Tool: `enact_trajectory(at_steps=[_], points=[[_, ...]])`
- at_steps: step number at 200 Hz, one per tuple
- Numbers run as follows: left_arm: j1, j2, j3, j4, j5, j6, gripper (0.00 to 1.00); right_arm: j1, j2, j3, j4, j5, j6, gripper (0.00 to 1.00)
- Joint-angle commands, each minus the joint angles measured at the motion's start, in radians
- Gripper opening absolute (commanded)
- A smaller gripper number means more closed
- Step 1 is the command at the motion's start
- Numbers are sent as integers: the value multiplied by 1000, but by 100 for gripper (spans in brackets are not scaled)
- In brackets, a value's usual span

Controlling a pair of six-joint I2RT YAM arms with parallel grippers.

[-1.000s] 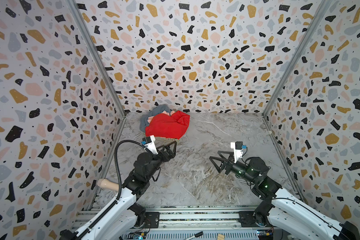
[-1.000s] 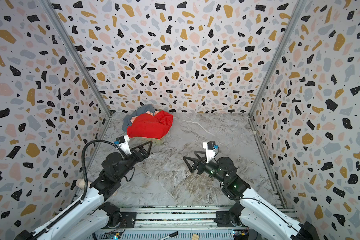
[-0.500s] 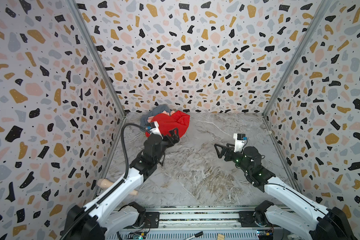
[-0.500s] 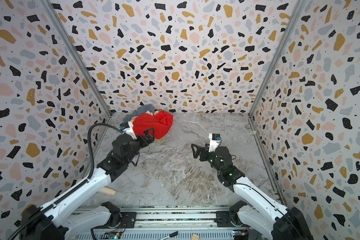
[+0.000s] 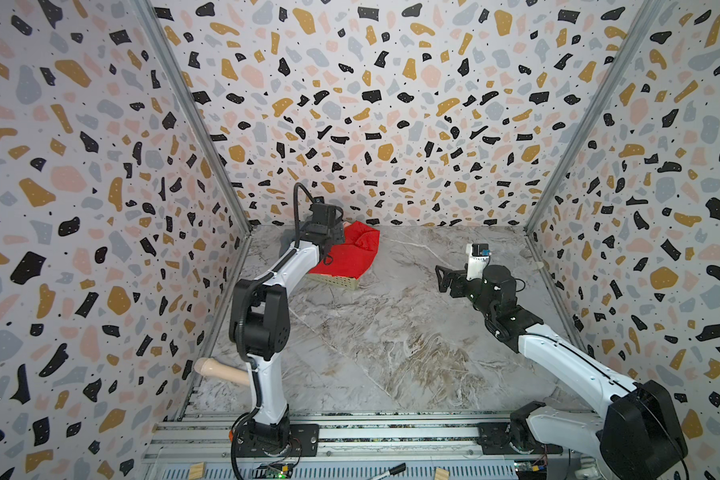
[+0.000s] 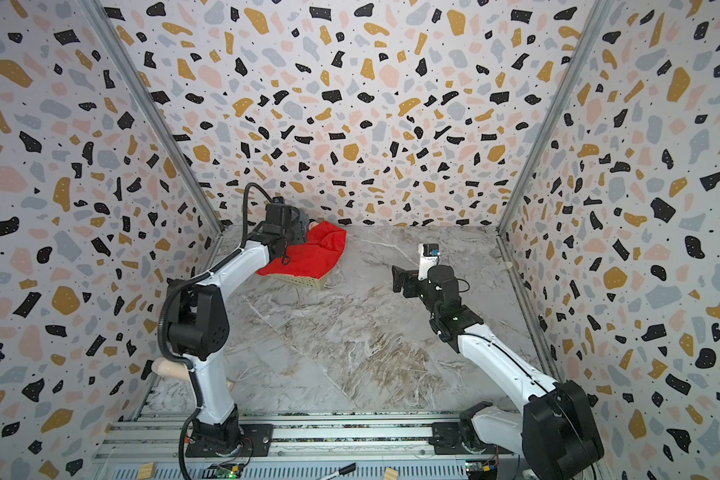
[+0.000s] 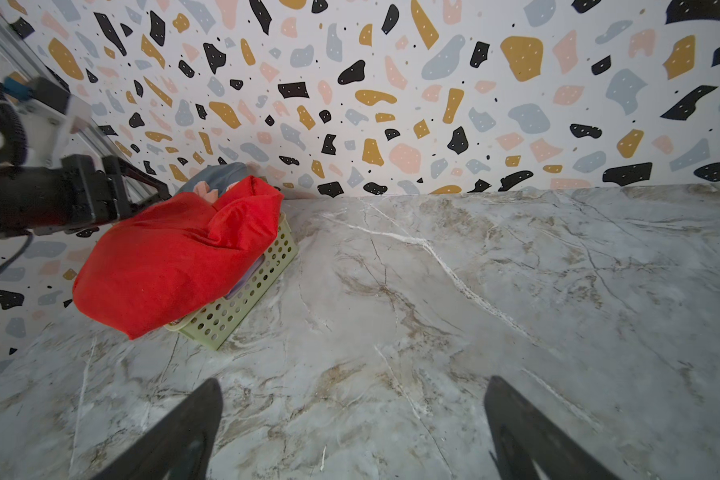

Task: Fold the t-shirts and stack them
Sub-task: 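Reach the left gripper onto the red t-shirt while the right arm advances, then grasp the red t-shirt with the left gripper and lift it out of the basket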

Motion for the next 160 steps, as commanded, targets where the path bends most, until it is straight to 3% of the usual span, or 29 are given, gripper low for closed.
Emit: enact_trajectory(at_steps=[1, 42, 81, 113, 127, 160], points=[[1, 25, 36, -70, 59, 39, 54, -4, -27, 1, -42, 39, -8, 98], [1, -16, -4, -58, 90, 25, 0, -6, -48, -18, -49, 87, 20, 98], [1, -257, -105, 41, 165, 32, 0, -8, -71, -28, -51, 100, 41, 98], [-22, -502, -194, 169, 441, -17, 0, -9, -95, -35, -41, 95, 52, 98], [-57, -596, -226, 266, 569, -77, 0, -10, -105, -38, -32, 93, 52, 98], [-225, -667, -170, 398, 694, -133, 0, -17, -121, -29, -13, 67, 43, 98]])
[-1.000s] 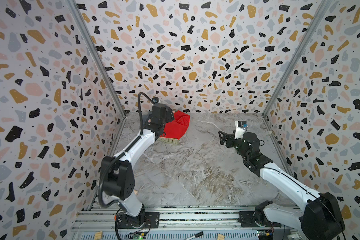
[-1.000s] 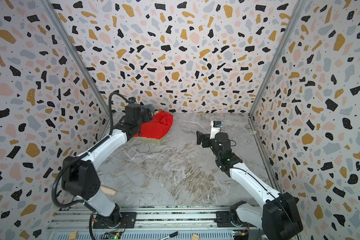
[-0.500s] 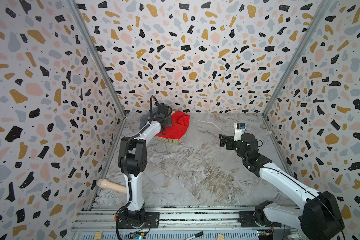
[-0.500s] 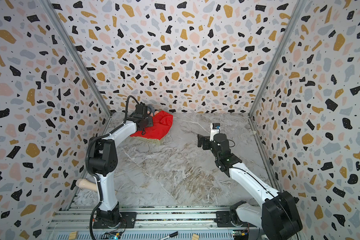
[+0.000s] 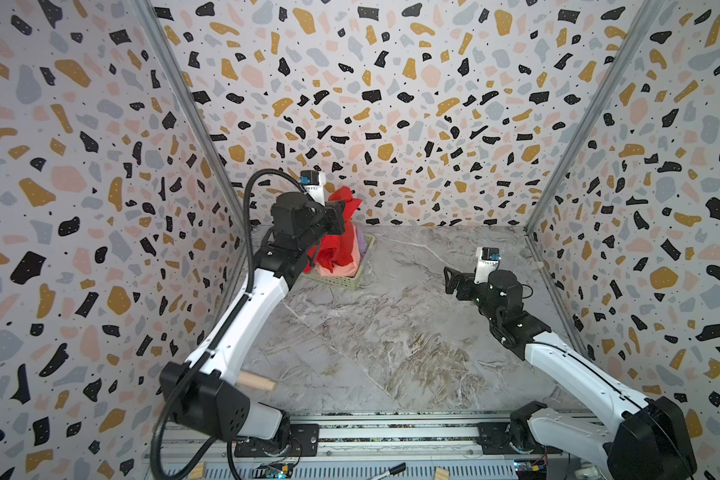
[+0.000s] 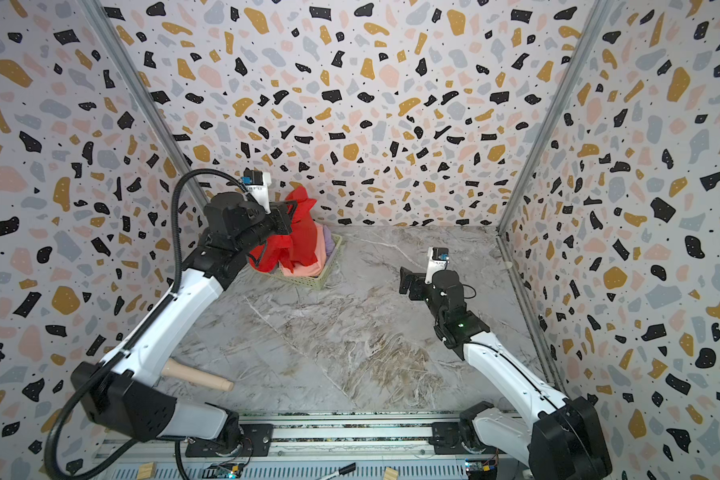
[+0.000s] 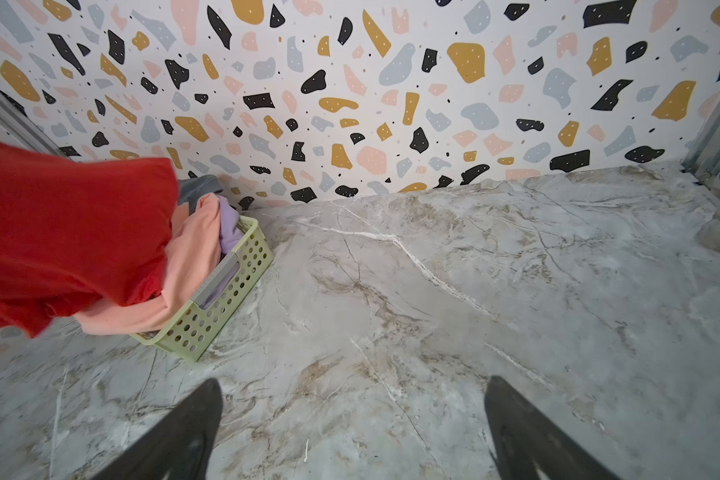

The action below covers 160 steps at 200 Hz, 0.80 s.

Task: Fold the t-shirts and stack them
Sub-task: 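Grasp the red t-shirt with the left gripper and lift it out of the basket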

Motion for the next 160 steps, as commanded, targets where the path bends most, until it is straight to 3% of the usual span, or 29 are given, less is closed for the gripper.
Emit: enact_trajectory(at_steps=[1, 24, 65, 105, 118, 138, 160], points=[[-111, -15, 43, 187, 200, -69, 0, -7, -32, 9, 26, -17, 0, 98], [-189, 10, 101, 264, 227, -89, 0, -12, -47, 8, 37, -20, -1, 98], [-195, 138, 88, 350, 206, -166, 0, -25, -73, 4, 47, -23, -8, 98], [-192, 215, -30, 206, 71, -93, 0, -31, -72, -7, 24, -17, -18, 98], [-192, 226, -79, 143, -6, -49, 29, -40, -71, -19, 20, -17, -19, 99], [-192, 251, -84, 32, -168, 46, 60, -56, -52, -26, 7, -34, -8, 99], [-192, 280, -49, -7, -258, 141, 75, -58, -19, -24, -16, -58, -12, 99]])
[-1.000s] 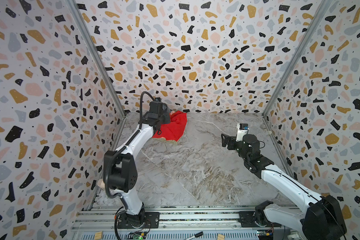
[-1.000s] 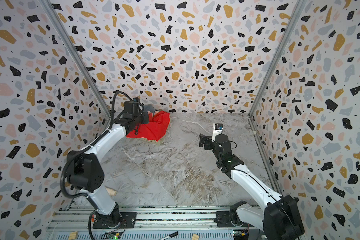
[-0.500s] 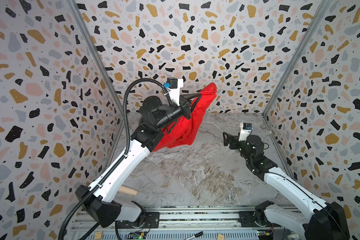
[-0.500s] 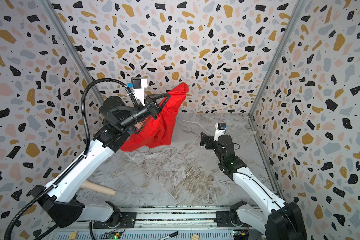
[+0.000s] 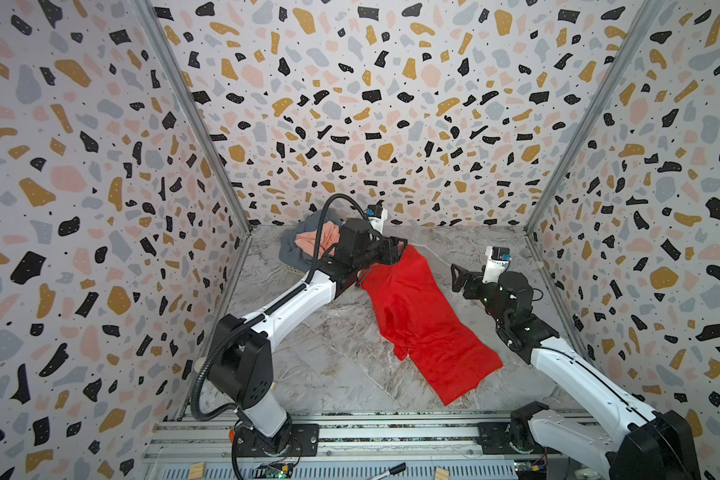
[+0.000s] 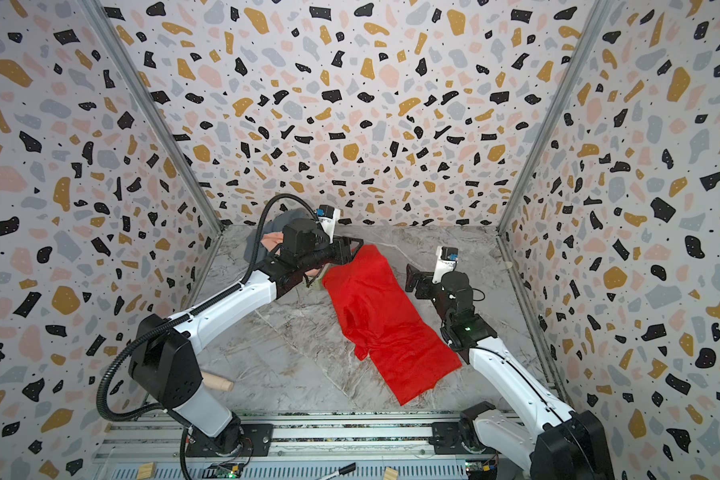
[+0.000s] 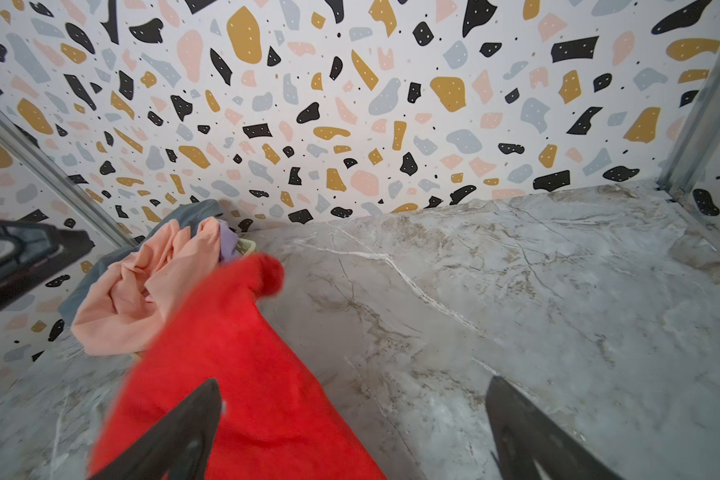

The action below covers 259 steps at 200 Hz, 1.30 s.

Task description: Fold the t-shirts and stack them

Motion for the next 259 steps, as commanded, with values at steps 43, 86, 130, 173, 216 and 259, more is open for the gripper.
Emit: enact_trajectory(at_steps=[43, 86, 130, 173, 216, 259], points=[[-1, 236, 219, -42, 7, 89, 90, -6, 72, -17, -34, -152, 29, 99], [-20, 506, 401, -30, 16, 46, 98, 2, 105, -96, 38, -284, 105, 99], [-14, 739, 614, -148, -109, 26, 100, 56, 189, -124, 69, -289, 120, 99], [95, 742, 469, -88, -143, -123, 100, 71, 252, -119, 83, -295, 114, 99], [228, 593, 186, 17, -176, -175, 100, 72, 333, -96, 102, -284, 99, 99], [300, 468, 38, -13, -282, -126, 100, 72, 403, -43, 102, -280, 81, 99]])
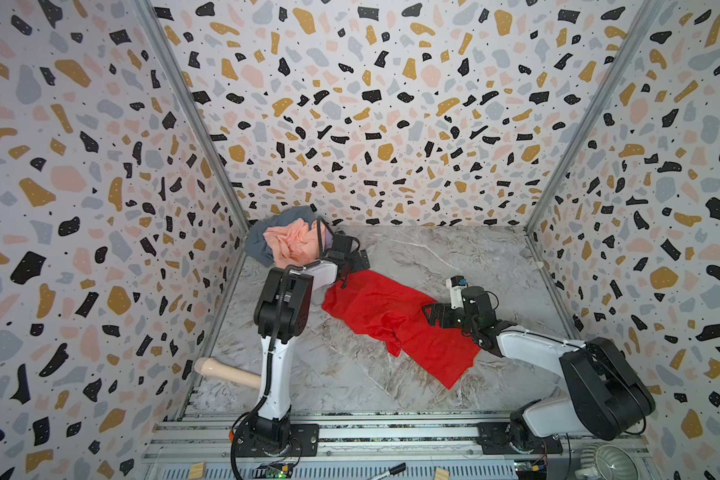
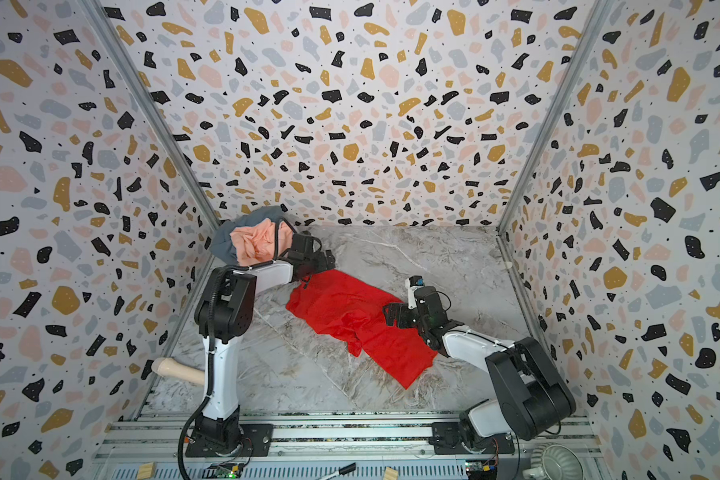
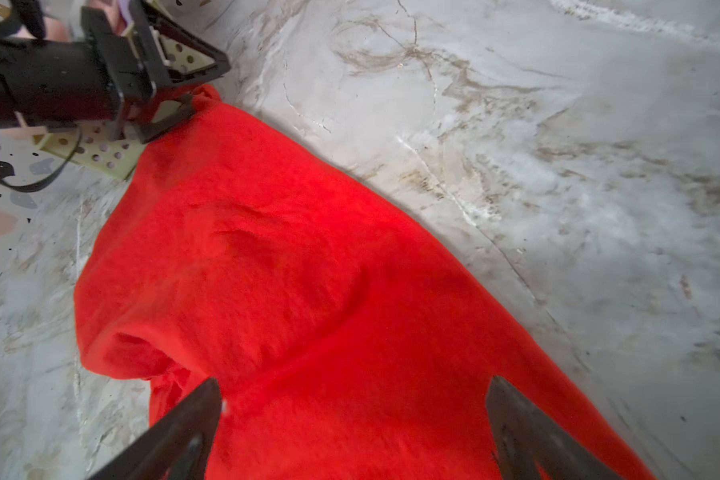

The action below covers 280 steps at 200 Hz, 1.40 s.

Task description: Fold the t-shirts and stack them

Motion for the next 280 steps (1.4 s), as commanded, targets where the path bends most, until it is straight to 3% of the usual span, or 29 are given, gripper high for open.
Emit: enact_trajectory(at_steps=[1, 30, 81, 128, 167, 200, 221, 233, 246, 263, 280], points=[[22, -66, -71, -28, -104, 12, 100, 4, 15, 64, 9, 4, -20, 99], [27, -118, -109, -37, -85, 70, 100, 20, 29, 106, -41, -52, -94, 99], [1, -313, -242, -92, 50, 120, 100, 80, -53, 70, -243, 8, -180, 99], [-150, -543, -365, -269, -26, 105, 99, 125, -181, -3, -427, 95, -115, 100], [-324, -717, -568, -333, -61, 37, 98, 286, -177, 16, -580, 227, -56, 99], [-364, -784, -744, -191, -97, 1, 95, 366, -94, -1, -543, 328, -37, 97], [-373, -770, -818, -95, -143, -4, 93, 380, -43, -17, -478, 325, -36, 94], [-377, -746, -838, -57, -155, -13, 92, 382, -5, -7, -466, 328, -25, 88], [-384, -704, -853, -25, -207, -38, 86, 383, 40, 18, -467, 347, -13, 76], [-392, -623, -842, -22, -267, -66, 79, 383, 71, 39, -461, 392, 20, 48], [-394, -574, -852, 15, -294, -91, 66, 383, 60, 40, -443, 427, 38, 27]])
